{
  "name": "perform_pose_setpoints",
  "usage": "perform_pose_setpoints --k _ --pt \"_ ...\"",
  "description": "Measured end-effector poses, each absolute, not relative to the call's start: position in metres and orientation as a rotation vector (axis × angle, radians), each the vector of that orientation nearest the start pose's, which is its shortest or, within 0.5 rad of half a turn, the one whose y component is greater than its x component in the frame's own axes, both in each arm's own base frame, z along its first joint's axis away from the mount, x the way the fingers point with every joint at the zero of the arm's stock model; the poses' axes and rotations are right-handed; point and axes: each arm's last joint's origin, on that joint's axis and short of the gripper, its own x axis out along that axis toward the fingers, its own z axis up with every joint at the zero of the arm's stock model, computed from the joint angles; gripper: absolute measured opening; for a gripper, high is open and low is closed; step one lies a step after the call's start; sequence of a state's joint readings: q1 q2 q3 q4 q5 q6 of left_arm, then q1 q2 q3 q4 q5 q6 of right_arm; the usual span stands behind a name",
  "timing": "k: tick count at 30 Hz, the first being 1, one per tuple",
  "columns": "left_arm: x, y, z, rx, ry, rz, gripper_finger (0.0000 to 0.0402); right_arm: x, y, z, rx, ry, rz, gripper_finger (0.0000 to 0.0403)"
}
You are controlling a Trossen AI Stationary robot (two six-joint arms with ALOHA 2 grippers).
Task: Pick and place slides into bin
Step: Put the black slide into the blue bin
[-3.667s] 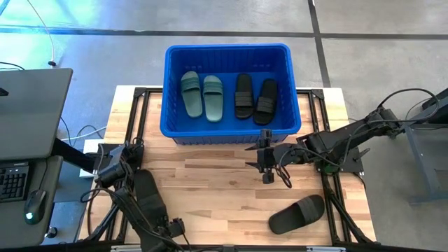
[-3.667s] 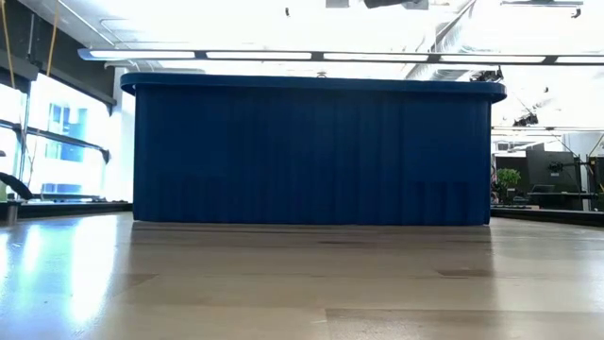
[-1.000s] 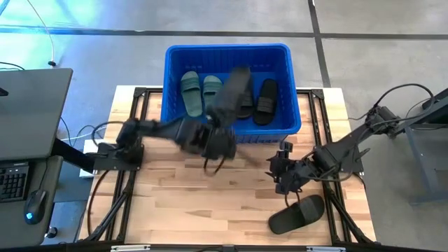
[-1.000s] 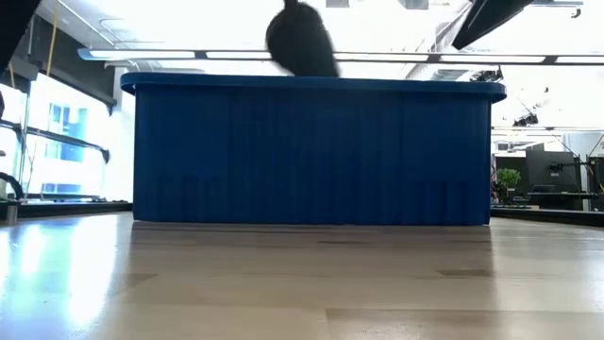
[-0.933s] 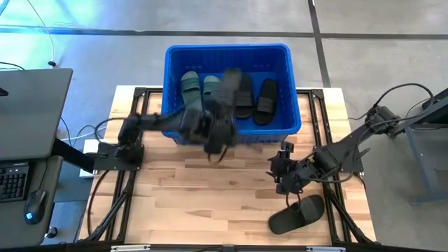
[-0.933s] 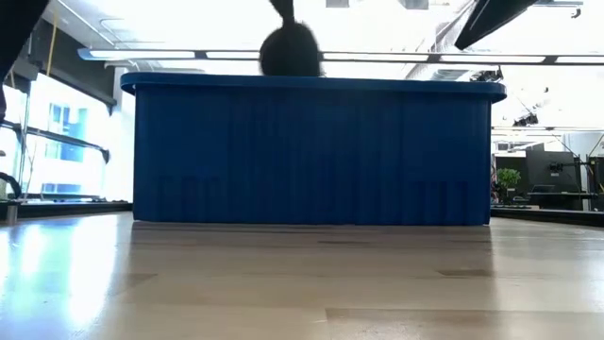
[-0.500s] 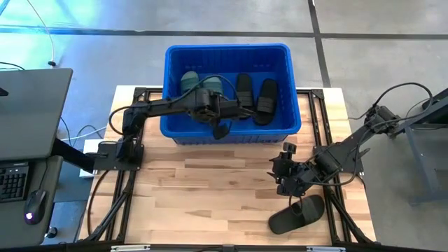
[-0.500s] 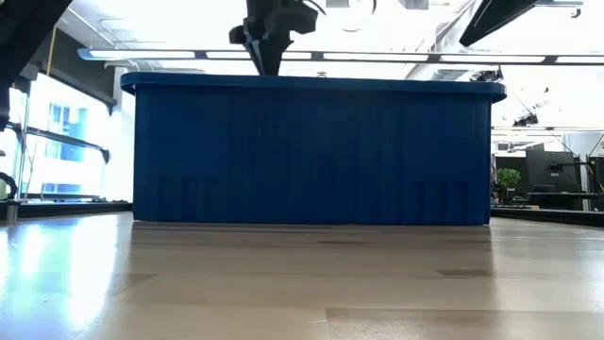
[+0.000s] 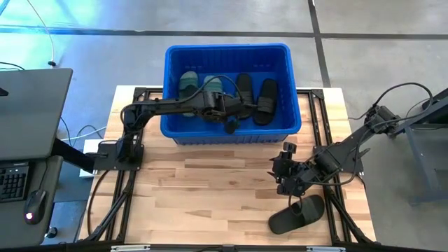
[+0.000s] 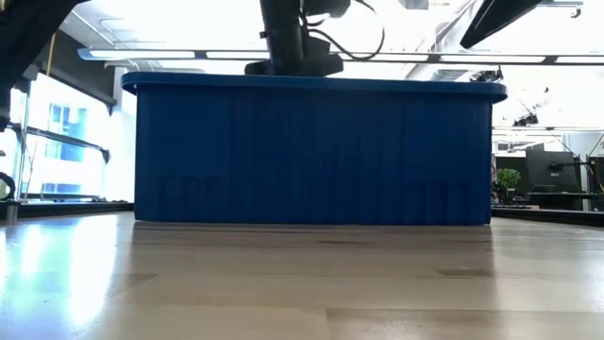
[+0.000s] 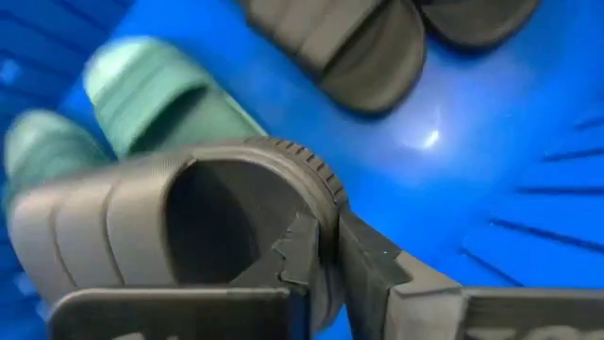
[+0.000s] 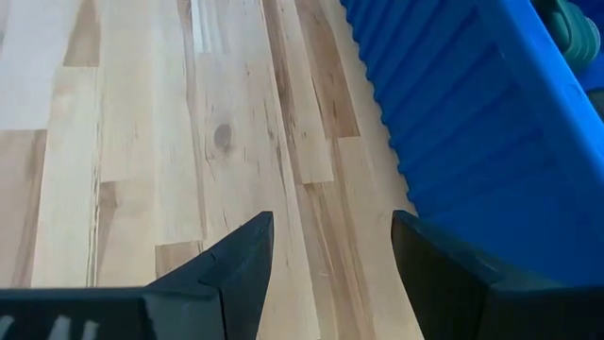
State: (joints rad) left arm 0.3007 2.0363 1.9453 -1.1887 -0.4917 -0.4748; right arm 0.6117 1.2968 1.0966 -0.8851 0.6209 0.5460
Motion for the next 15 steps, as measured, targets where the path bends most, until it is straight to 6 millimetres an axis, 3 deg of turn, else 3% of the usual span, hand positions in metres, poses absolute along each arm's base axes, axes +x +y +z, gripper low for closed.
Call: perform_pose_setpoints --k 9,15 --pt "0.399 0.143 0.293 -0.152 1.101 0.868 0.0104 0.203 0.126 0.284 -0.097 0.871 -0.275 0.0206" --pt "0.403 0.137 0.295 -0.128 1.117 0.782 0.0142 0.197 0.134 0.283 0.028 0.873 -0.288 0.0206"
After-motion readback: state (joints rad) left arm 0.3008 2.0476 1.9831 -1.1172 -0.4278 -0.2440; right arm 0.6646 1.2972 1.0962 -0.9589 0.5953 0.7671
